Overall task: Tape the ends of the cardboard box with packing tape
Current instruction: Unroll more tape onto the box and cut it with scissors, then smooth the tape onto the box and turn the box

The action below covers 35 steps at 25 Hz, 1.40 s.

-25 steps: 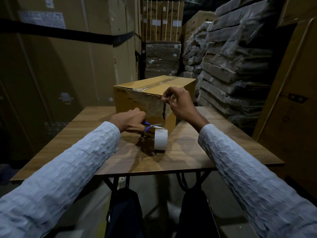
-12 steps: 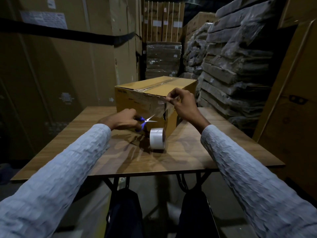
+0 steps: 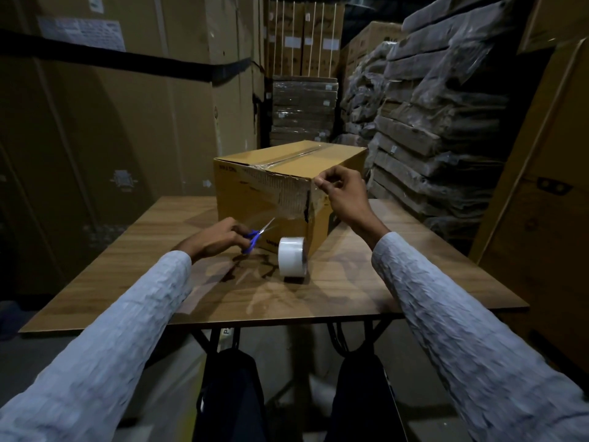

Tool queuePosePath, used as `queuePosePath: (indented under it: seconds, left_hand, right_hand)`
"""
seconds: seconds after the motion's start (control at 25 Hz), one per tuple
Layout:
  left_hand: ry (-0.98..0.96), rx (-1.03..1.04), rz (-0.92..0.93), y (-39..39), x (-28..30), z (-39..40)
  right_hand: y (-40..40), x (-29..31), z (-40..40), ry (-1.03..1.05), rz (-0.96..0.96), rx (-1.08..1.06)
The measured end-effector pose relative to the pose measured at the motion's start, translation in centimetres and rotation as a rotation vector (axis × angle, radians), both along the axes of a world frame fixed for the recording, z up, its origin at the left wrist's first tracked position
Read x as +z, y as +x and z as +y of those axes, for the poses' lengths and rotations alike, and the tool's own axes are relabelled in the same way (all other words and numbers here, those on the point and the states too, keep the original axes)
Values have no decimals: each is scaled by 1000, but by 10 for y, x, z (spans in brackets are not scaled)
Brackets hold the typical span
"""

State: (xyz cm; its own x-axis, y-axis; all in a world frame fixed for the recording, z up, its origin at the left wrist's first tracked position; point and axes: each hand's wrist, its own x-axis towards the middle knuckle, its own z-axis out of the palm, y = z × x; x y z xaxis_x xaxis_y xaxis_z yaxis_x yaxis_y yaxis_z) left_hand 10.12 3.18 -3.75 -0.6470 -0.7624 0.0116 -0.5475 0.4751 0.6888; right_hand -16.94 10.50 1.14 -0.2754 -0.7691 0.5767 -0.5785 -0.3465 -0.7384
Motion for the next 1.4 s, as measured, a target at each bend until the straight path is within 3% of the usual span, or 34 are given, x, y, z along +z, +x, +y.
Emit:
queuePosePath:
  seconds: [0.28,0.4,0.52,0.6,0.68,0.76,0.84,0.92,1.0,1.16,1.24,1.32,1.4]
  left_hand:
    - [23,153,-262,1,-39,-10]
    - [-182,167,-432,-11,-43,-15]
    - [-428,276,-455,-21,-50,-17]
    - [-492,325,-347,-25,-48,-7]
    - [-469,366,-78,-29,-47,4]
    - [-210,388,268,-40,-45,23]
    - [123,330,492,-50,-43,43]
    - [375,218,570,-59,-50,61]
    - [412,168,579,-66,-56,74]
    - [197,185,614,-71,-59,78]
    - [-139,124,401,-62,-51,82]
    - [-479,-5,50,-52,-45,90]
    - [-628,-109,-188,-45,-44,92]
  right_hand:
    - [-9,2,0,-6,-128,-27]
    - [-7,3,2,-12,-135,-18]
    - [-7,5,5,-13,-152,-11]
    - [-6,7,9,-12,-166,-5]
    - [-8,11,13,-19,-190,3]
    - [-9,14,18,-32,-204,13]
    - [-9,16,22,-47,-226,18]
    - [-9,17,27,-54,-255,19]
    - [-8,19,32,-60,-256,21]
    - [-9,28,45,-89,-284,53]
    - [-8,34,49,-91,-286,59]
    - [-4,38,52,-93,-289,74]
    - [4,40,54,-92,-301,115]
